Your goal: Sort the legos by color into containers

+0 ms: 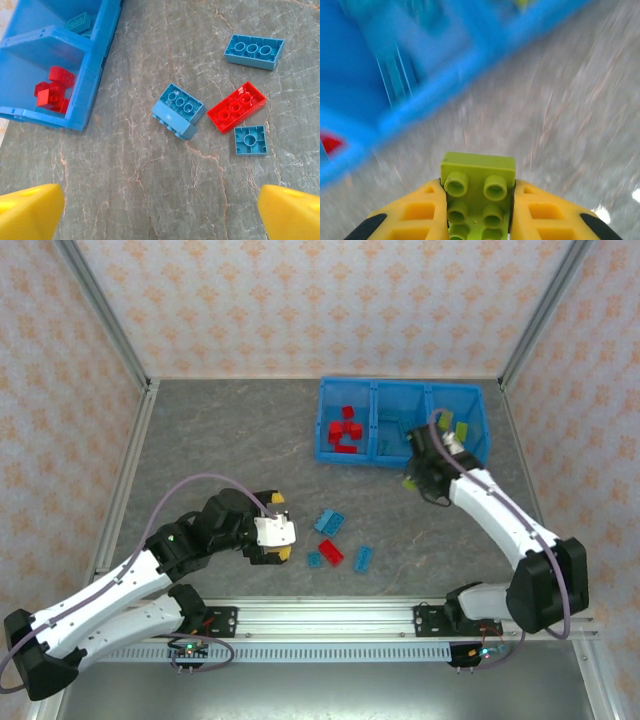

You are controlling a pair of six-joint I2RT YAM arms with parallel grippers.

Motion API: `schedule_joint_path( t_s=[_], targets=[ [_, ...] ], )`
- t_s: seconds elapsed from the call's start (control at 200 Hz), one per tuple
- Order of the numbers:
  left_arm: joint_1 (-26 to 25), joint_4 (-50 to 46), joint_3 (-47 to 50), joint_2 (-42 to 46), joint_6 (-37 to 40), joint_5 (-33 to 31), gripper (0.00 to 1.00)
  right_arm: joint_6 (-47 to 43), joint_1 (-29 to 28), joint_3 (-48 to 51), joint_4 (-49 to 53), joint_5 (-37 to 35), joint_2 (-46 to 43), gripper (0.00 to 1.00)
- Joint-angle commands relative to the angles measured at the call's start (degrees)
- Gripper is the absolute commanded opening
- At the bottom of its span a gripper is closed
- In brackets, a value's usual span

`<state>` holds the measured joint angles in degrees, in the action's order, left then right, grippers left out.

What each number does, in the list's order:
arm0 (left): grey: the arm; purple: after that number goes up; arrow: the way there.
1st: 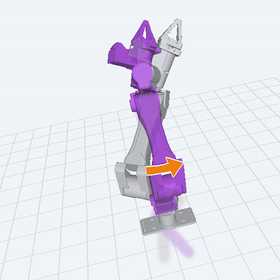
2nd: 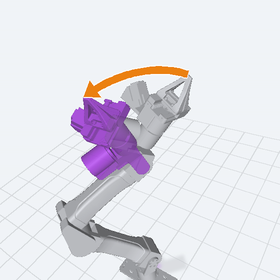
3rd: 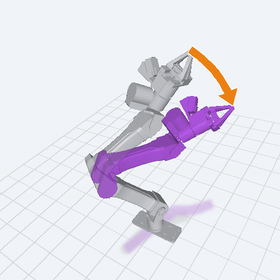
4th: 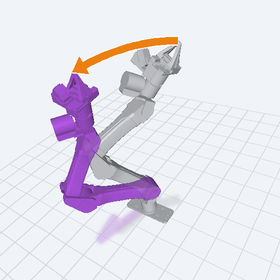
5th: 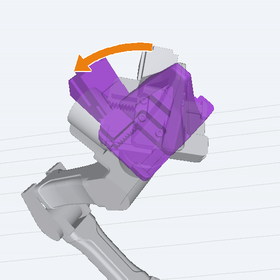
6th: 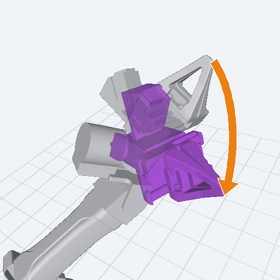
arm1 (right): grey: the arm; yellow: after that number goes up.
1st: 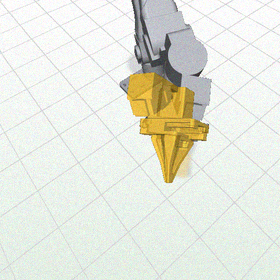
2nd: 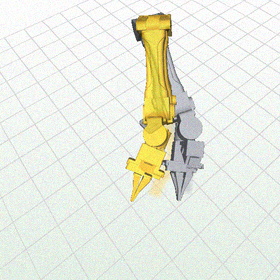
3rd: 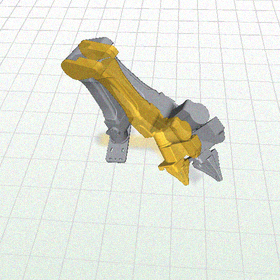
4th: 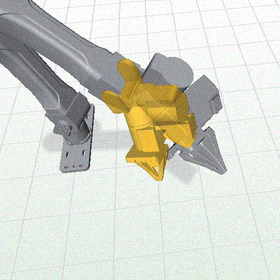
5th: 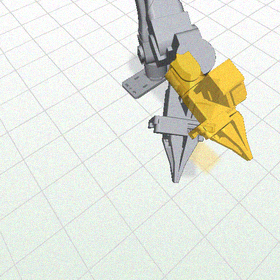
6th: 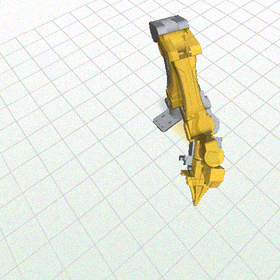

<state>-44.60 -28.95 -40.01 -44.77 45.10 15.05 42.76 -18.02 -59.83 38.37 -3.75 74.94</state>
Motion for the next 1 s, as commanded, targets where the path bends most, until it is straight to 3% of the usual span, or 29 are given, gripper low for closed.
schedule_joint_path(
  t_s=[0.0,0.12,0.295,0.39,0.435,0.515,0.631,0.816,0.916,0.996],
  targets=[
    [0.2,0.6,0.7,0.0,1.1,1.4,1.00,-9.5,5.3,-4.8,-3.2,-8.5,1.7,0.27],
    [0.4,0.8,0.9,2.0,0.8,-1.0,1.00,-15.5,10.8,-14.0,-3.5,-11.4,11.2,0.28],
    [0.5,2.3,3.1,4.4,1.4,-3.7,1.00,-15.6,18.1,-26.0,-5.3,-4.6,26.8,0.27],
    [0.6,2.1,3.1,3.9,1.4,-4.1,1.00,-17.4,19.5,-36.0,-0.8,-3.7,35.9,0.28],
    [0.6,2.2,3.2,3.6,1.5,-4.2,1.00,-18.1,19.8,-40.9,2.1,-2.9,39.4,0.33],
    [0.6,2.4,3.4,3.2,1.4,-4.3,1.00,-18.3,20.1,-47.3,6.3,-1.2,42.9,0.49],
    [0.8,2.9,3.5,2.5,1.3,-4.5,1.00,-16.6,20.1,-46.8,6.0,0.9,40.7,0.59],
    [1.6,3.8,3.5,1.6,-0.1,-4.7,1.00,-14.6,20.0,-37.6,4.0,6.8,30.3,0.62],
    [2.5,5.9,2.7,0.6,-5.5,-5.6,1.00,-14.3,19.5,-28.9,2.1,12.4,22.0,0.63],
    [3.9,8.5,0.5,-2.4,-14.8,-8.0,1.00,-13.9,17.5,-21.0,-0.1,15.0,14.3,0.65]
  ],
)
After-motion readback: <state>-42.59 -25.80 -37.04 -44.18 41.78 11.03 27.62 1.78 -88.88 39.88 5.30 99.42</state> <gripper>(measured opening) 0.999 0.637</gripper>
